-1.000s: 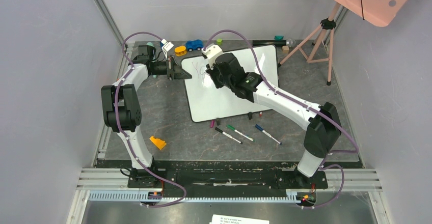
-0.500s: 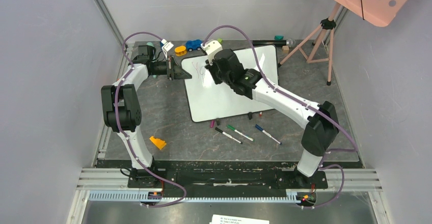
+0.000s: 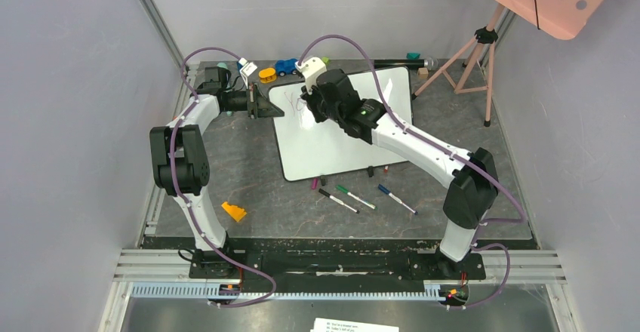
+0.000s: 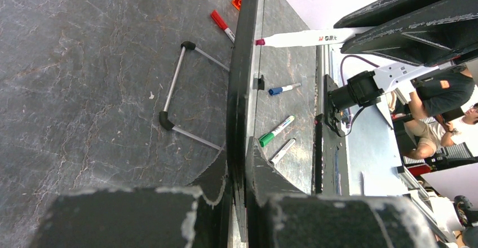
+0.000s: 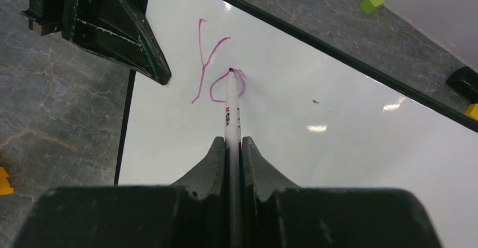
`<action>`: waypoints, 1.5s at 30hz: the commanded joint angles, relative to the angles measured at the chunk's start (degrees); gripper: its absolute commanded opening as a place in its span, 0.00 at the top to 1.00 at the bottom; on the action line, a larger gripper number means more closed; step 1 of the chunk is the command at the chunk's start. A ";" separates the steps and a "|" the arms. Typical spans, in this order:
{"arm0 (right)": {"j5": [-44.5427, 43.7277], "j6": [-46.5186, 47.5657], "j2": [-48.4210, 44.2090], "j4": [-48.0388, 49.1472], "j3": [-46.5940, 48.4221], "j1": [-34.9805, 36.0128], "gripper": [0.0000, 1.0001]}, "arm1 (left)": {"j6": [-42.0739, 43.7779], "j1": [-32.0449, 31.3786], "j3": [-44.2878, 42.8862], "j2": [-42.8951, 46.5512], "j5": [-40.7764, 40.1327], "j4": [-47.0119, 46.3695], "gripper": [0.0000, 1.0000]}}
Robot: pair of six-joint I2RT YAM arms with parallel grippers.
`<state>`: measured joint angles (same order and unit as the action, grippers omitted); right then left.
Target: Write a sentence on the whiteboard
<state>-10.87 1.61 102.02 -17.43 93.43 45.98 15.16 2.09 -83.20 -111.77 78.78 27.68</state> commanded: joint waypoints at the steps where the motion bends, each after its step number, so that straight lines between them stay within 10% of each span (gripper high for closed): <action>1: 3.32 0.44 -0.32 1.70 2.43 -0.59 1.00 | 10.60 -3.58 1.99 -2.55 -15.50 1.50 0.98; 45: 2.70 -1.26 -2.83 2.63 -3.08 -3.52 1.00 | 10.63 -3.58 1.98 -2.56 -15.52 1.50 0.98</action>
<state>-8.62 0.86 98.43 -16.82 89.91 42.83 15.49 2.09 -83.20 -111.77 79.05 27.77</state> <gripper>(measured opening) 0.108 0.094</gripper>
